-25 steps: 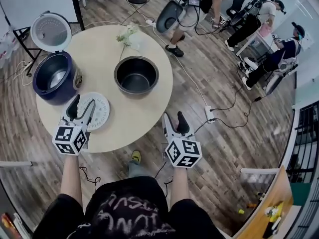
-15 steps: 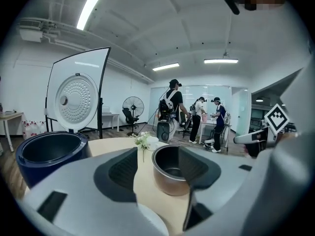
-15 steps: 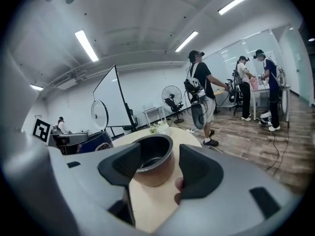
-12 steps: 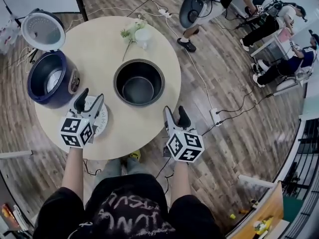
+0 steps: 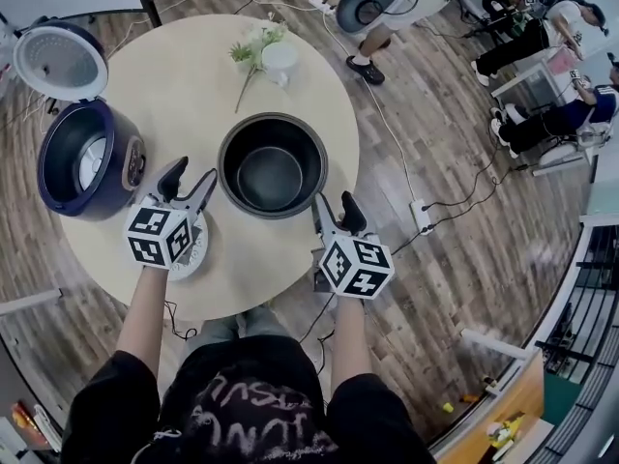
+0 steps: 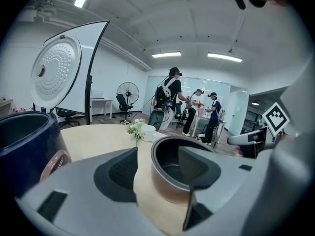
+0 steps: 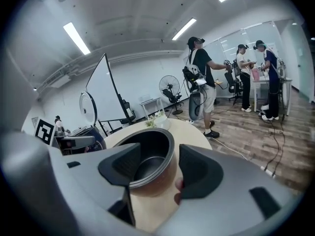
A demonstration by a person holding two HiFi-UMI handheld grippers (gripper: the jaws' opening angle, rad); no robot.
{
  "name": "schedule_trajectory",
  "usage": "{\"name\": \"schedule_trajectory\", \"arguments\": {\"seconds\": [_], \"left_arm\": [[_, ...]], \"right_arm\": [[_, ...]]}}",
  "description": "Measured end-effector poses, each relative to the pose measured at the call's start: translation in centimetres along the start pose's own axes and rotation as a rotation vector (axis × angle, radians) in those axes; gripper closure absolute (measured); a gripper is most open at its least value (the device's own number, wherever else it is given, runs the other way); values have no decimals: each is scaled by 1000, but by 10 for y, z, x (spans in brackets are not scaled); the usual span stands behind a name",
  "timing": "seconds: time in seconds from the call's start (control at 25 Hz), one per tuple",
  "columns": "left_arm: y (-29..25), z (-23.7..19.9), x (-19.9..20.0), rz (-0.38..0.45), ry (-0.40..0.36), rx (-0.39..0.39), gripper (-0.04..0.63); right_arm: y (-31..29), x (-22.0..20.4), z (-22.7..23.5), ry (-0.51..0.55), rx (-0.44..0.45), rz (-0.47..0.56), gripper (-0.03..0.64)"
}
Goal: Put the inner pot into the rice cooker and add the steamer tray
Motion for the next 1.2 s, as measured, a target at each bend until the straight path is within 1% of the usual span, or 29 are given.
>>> {"name": "schedule_trajectory", "arguments": {"seconds": [0.2,0.56,0.68,0.8,0.92,1.04,1.08,1.2], "left_arm": [[-35,-8,-3,-56,16,-17,337],[-84,-10,-20,-157,41,-41,338],[-92,-11,-23,-172,59,-58,354],[-96,-12,-24,-173,88,-73,360],[-100,-8,-23,-182,97,-89,393],[-101,-4,-23,-198,89,-92,456],[-101,-3,-23,-202,94,-86,464],[-100,-4,-23,-200,145,-78,477]], "right_arm": [[-34,-3,7,-37,-1,-56,370],[-72,-13,19,-46,-33,-144,376],[-80,-12,22,-50,-48,-146,402],[-86,-12,22,-61,-40,-156,430],[-89,-12,20,-62,-27,-170,457],[-90,-12,17,-60,-26,-162,497],[-89,-12,17,-66,-26,-156,500],[-88,-12,18,-88,-21,-144,511]]}}
Point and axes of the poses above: the fingertips, and each gripper's own axes: y backward along the fingers, z to its right, x out of its top, the point moved 5 cm from there along y, backward along the fingers, and after that the axes turned 11 degrees about -z, right-handed, at the moved point
